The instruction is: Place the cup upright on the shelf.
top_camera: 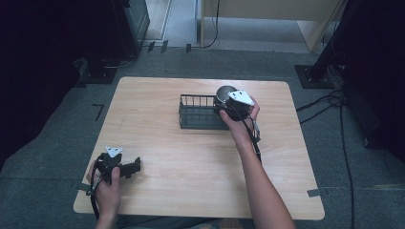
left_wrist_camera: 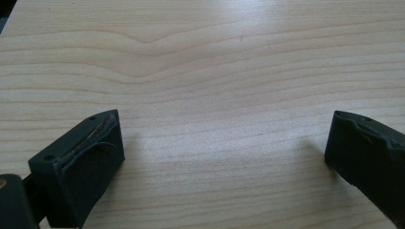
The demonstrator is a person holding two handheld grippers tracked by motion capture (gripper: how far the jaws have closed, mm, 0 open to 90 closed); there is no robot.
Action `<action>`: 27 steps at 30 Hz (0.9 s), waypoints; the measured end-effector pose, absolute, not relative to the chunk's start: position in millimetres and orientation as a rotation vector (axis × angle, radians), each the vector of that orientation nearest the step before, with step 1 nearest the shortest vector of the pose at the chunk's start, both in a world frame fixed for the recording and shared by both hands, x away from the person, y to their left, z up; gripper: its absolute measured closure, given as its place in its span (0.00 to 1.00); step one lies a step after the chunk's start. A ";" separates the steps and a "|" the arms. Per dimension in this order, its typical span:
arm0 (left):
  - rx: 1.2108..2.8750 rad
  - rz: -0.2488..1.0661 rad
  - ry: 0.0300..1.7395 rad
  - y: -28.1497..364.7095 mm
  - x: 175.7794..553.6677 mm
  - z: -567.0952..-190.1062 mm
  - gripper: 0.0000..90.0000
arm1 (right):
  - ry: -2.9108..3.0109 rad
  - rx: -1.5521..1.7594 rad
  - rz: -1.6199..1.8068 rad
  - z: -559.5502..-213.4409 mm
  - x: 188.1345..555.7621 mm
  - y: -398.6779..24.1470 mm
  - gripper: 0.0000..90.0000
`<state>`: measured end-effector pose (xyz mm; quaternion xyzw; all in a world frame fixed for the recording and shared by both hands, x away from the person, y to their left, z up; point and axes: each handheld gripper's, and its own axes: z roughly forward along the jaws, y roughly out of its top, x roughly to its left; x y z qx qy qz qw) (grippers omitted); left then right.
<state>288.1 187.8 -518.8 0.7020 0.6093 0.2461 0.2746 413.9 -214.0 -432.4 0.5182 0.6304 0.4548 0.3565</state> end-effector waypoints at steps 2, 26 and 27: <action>1.887 0.662 1.638 187.8 288.2 -518.8 0.00 | 1.630 1.344 1.169 -434.8 415.9 -214.3 0.20; 1.887 0.662 1.638 187.8 288.2 -518.8 0.00 | 1.745 1.438 1.094 -451.9 425.2 -213.4 0.20; 1.887 0.662 1.638 187.8 288.2 -518.8 0.00 | 1.748 1.442 1.092 -452.3 425.6 -213.9 0.20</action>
